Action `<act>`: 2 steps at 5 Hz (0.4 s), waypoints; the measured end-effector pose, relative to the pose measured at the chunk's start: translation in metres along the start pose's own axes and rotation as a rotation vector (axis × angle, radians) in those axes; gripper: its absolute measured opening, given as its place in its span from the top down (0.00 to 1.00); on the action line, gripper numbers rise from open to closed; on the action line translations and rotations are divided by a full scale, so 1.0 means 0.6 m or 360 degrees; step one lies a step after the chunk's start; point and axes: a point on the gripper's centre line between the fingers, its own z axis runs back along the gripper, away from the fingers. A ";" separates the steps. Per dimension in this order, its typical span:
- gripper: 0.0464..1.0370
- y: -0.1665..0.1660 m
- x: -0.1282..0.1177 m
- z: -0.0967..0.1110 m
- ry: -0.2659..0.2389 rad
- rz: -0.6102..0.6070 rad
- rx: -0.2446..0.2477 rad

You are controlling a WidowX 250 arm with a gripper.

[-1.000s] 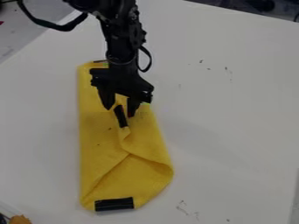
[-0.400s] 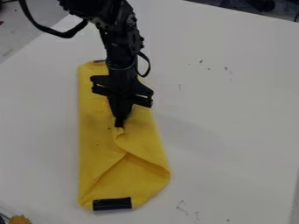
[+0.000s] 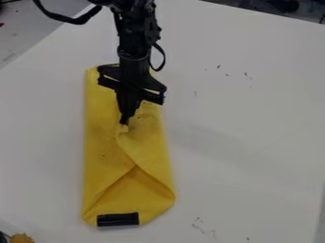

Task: Unfold the cloth from the left to top right

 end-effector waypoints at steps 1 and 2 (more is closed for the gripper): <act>0.99 -0.031 0.030 0.029 -0.0076 -0.0042 0.0012; 0.99 -0.072 0.065 0.053 -0.0212 -0.0040 -0.0061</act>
